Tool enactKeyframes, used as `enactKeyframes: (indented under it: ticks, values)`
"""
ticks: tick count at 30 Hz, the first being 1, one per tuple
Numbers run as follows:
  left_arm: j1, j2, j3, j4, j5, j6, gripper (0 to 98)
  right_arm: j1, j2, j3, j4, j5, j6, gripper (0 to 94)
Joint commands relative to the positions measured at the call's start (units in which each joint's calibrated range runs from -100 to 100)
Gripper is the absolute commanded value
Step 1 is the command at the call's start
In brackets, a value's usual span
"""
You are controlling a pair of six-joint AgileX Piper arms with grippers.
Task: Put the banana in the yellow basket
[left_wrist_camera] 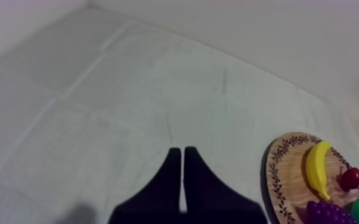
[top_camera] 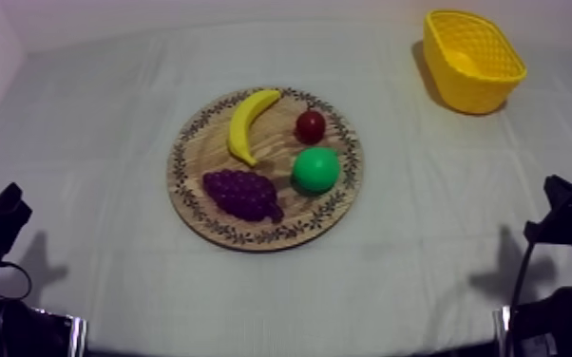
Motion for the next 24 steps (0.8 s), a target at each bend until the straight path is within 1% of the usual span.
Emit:
enactKeyframes:
  ticks: [1, 13, 18, 24]
  values:
    - [0.0, 0.0, 0.0, -0.03, 0.0, 0.0, 0.1, 0.1, 0.0, 0.0, -0.1, 0.1, 0.2, 0.7]
    - [0.0, 0.0, 0.0, -0.03, 0.0, 0.0, 0.1, 0.1, 0.0, 0.0, -0.1, 0.1, 0.2, 0.7]
    - [0.0, 0.0, 0.0, -0.03, 0.0, 0.0, 0.1, 0.1, 0.0, 0.0, -0.1, 0.1, -1.8, 0.7]
    - [0.0, 0.0, 0.0, -0.03, 0.0, 0.0, 0.1, 0.1, 0.0, 0.0, -0.1, 0.1, -1.5, 0.7]
